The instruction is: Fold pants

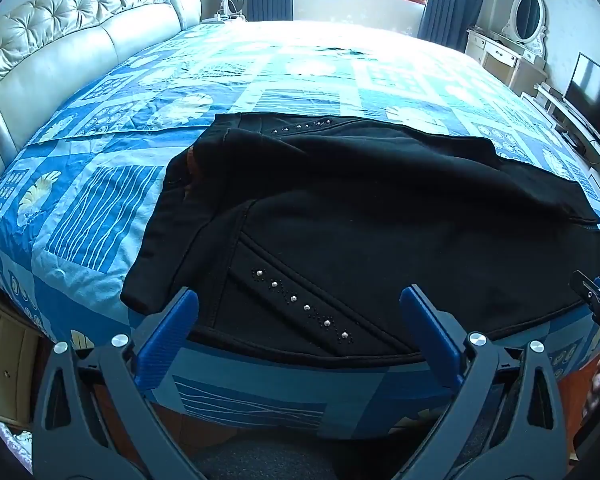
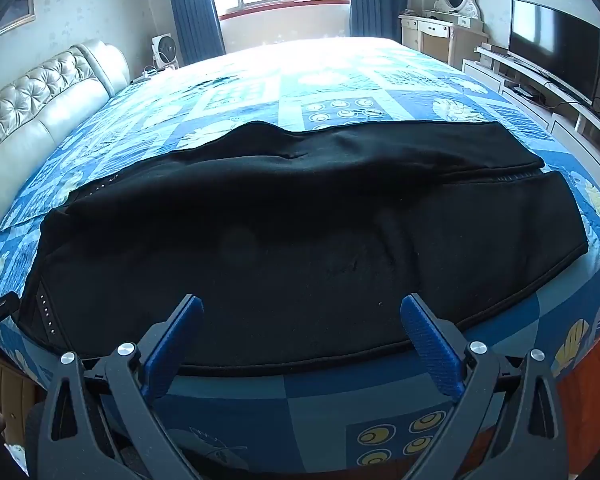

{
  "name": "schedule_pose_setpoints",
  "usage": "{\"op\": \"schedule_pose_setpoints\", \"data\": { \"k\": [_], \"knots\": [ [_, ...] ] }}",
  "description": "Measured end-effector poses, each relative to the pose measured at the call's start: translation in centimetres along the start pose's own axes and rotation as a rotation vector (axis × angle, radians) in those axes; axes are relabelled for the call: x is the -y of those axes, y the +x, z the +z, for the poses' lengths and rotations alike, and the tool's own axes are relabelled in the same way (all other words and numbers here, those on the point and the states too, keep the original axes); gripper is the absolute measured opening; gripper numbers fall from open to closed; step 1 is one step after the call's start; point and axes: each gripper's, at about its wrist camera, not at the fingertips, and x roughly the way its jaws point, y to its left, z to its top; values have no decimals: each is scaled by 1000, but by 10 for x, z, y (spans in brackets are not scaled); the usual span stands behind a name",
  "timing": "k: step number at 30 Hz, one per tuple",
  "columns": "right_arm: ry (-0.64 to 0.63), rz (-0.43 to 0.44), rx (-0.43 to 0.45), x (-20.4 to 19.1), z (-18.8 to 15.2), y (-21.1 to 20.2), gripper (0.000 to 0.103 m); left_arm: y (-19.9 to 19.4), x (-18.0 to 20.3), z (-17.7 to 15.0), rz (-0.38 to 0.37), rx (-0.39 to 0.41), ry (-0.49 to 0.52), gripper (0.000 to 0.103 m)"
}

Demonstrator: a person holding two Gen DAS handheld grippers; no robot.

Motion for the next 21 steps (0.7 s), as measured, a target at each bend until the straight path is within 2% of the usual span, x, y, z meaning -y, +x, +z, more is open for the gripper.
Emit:
{"op": "schedule_pose_setpoints", "data": {
  "k": [21],
  "knots": [
    [-12, 5, -10, -6, -3, 1, 99, -5, 1, 3, 0, 17, 12, 101]
  ]
}}
